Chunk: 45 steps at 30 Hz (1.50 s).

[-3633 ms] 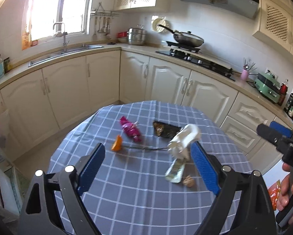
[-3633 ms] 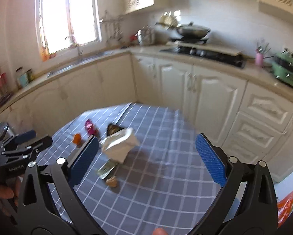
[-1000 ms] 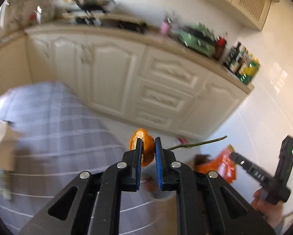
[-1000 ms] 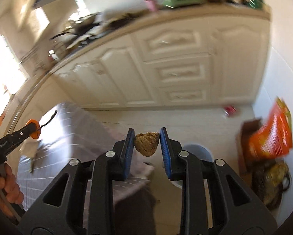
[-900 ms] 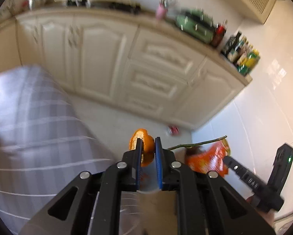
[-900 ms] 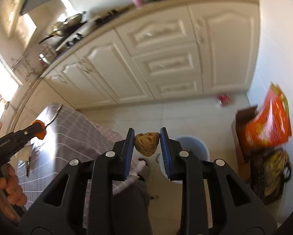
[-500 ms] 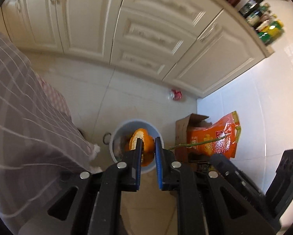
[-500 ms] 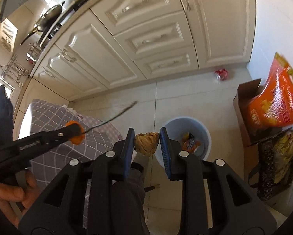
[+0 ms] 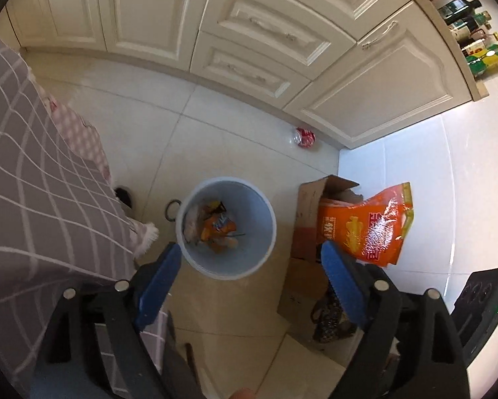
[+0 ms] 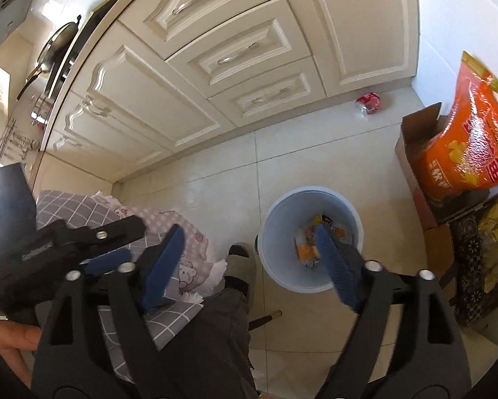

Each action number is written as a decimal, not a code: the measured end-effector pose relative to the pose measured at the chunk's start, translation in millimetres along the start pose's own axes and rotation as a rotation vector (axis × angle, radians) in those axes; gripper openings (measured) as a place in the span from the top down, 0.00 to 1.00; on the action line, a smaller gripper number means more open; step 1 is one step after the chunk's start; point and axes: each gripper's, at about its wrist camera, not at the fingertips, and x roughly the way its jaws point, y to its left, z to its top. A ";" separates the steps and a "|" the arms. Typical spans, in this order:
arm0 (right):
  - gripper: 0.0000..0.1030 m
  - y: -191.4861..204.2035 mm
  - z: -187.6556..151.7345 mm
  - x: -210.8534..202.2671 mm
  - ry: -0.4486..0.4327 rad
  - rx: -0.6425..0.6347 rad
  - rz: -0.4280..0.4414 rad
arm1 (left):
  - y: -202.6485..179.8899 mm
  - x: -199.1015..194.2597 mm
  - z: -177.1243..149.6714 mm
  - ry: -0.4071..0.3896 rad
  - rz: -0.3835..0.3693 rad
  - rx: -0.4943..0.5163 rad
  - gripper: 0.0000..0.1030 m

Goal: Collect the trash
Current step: 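Move both open grippers back toward the table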

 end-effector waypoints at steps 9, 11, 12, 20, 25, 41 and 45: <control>0.08 13.0 -3.9 -19.4 -0.035 -0.019 -0.020 | -2.4 -47.3 -11.6 -0.086 0.042 0.083 0.12; 0.08 21.7 -4.9 -26.5 -0.047 -0.032 -0.017 | -3.9 -62.0 -17.0 -0.116 0.046 0.109 0.11; 0.08 25.5 -5.1 -29.8 -0.053 -0.037 -0.015 | -5.0 -69.6 -19.6 -0.131 0.045 0.121 0.11; 0.08 62.6 -7.2 -58.2 -0.112 -0.093 0.003 | -4.4 -124.1 -32.7 -0.241 0.090 0.197 0.09; 0.08 91.6 -7.6 -77.1 -0.149 -0.141 0.026 | 2.8 -167.1 -39.4 -0.326 0.091 0.215 0.09; 0.07 196.7 -26.2 -138.7 -0.252 -0.335 0.134 | 67.3 -289.8 -81.5 -0.583 0.172 0.212 0.09; 0.07 231.4 -37.7 -148.6 -0.263 -0.397 0.179 | 87.7 -314.0 -92.9 -0.633 0.183 0.187 0.09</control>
